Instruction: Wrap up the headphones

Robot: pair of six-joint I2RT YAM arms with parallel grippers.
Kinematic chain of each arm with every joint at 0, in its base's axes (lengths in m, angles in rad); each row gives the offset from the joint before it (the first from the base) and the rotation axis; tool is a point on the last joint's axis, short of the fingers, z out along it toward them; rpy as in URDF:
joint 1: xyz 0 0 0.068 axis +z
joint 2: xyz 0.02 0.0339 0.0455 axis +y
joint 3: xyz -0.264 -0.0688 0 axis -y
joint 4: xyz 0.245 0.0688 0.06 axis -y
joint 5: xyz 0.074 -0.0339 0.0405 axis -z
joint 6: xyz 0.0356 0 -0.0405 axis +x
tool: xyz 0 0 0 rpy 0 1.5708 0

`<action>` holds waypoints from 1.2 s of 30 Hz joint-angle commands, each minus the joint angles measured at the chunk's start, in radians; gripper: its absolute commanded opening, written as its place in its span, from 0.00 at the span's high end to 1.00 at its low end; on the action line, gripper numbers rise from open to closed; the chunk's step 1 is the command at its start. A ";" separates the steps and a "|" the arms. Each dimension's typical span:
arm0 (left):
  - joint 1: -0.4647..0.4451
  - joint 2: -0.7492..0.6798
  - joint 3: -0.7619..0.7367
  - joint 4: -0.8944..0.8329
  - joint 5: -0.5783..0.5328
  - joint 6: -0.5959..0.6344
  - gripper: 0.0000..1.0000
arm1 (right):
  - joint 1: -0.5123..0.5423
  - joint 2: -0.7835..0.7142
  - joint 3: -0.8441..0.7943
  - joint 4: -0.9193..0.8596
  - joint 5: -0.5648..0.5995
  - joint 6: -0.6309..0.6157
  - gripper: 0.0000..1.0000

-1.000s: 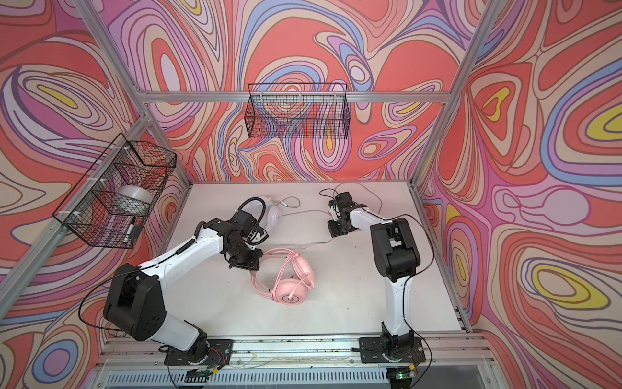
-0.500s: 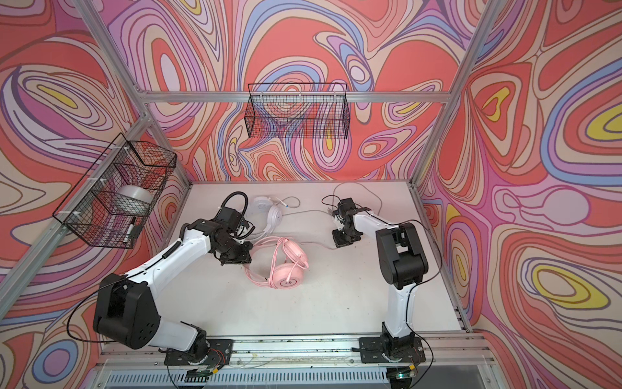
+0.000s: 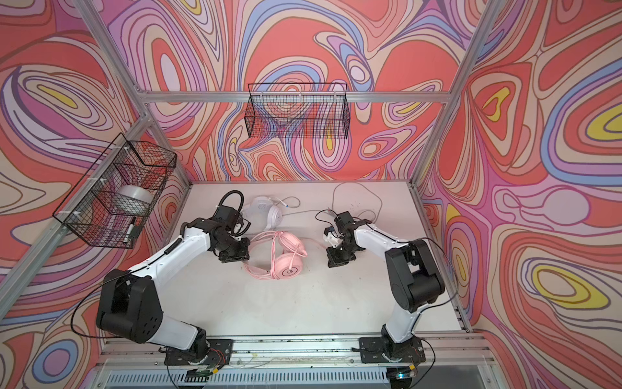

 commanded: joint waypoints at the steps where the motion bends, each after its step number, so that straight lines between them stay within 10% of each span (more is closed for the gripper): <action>1: 0.004 0.019 0.026 0.024 0.033 -0.021 1.00 | -0.012 -0.067 0.006 0.043 0.014 -0.005 0.79; 13: 0.004 0.031 0.026 0.012 0.047 0.006 1.00 | -0.077 -0.039 0.137 -0.025 0.449 -0.561 0.33; 23: 0.004 0.023 0.035 -0.006 0.044 0.013 1.00 | -0.206 0.063 0.180 -0.028 0.304 -0.764 0.35; 36: 0.004 0.017 0.051 -0.022 0.043 0.017 1.00 | -0.243 0.260 0.252 -0.088 0.307 -0.728 0.43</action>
